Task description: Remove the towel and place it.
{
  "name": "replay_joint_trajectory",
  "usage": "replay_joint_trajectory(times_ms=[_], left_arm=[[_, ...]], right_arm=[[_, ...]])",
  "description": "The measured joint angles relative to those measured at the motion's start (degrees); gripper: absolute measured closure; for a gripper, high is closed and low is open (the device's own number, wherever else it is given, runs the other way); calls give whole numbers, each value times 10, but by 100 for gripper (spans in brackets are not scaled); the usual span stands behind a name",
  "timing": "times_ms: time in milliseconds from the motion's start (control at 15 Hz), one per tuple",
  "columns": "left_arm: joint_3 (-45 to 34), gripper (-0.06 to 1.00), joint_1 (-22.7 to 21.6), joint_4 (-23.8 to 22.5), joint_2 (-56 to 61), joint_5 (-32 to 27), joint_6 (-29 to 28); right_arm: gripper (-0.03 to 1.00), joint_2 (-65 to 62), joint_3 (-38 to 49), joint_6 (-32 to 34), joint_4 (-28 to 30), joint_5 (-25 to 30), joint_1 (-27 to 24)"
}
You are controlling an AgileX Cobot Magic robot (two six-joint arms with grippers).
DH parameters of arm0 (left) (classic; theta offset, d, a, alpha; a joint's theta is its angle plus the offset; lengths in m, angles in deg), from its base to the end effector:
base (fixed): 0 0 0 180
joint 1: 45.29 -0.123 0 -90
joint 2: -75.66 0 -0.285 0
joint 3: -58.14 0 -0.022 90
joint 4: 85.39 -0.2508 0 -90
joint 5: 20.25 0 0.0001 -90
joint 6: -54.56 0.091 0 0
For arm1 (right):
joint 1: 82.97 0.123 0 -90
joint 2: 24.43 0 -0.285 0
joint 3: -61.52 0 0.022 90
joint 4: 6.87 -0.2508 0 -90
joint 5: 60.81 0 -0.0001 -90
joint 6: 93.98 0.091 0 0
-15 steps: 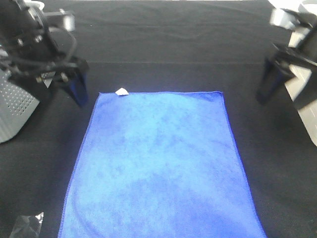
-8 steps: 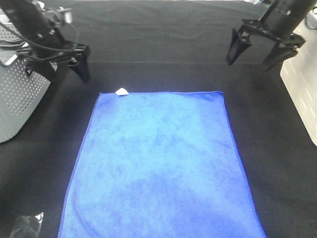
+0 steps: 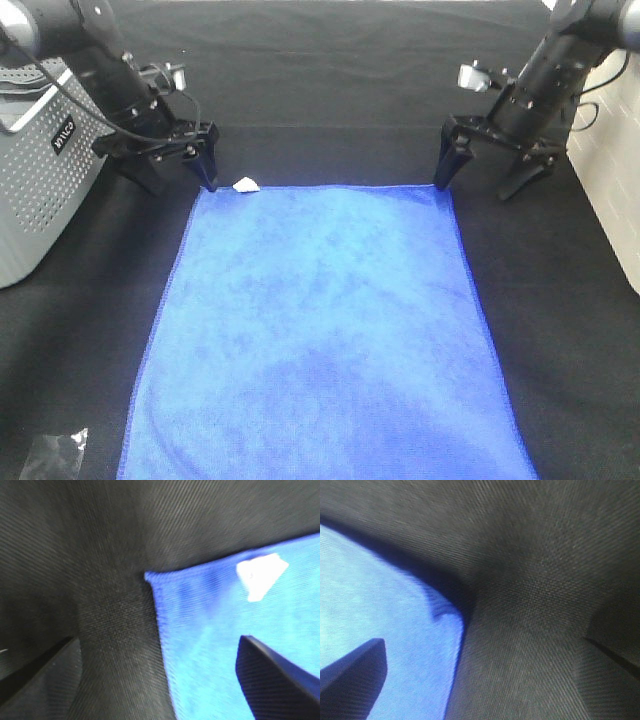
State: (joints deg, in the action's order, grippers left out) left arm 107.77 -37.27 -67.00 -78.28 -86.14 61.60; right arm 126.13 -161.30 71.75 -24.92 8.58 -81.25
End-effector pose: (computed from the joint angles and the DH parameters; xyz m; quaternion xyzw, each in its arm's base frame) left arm 0.5122 -0.0986 0.1220 0.0768 0.9820 -0.1516 0.0830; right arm 0.4985 0.0414 0.1207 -0.0863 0.9849 0.1446 0.0408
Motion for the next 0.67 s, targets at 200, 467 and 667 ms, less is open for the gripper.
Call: replay_joint_trajectory(times_ms=[200, 467, 667], left_arm=[[1, 15, 0, 1, -13, -1, 0], [1, 15, 0, 1, -13, -1, 1], [2, 16, 10, 7, -15, 1, 1]], right_arm=[[3, 15, -3, 1, -1, 0, 0], [3, 18, -7, 5, -1, 1, 1], [3, 18, -7, 7, 16, -16, 34]])
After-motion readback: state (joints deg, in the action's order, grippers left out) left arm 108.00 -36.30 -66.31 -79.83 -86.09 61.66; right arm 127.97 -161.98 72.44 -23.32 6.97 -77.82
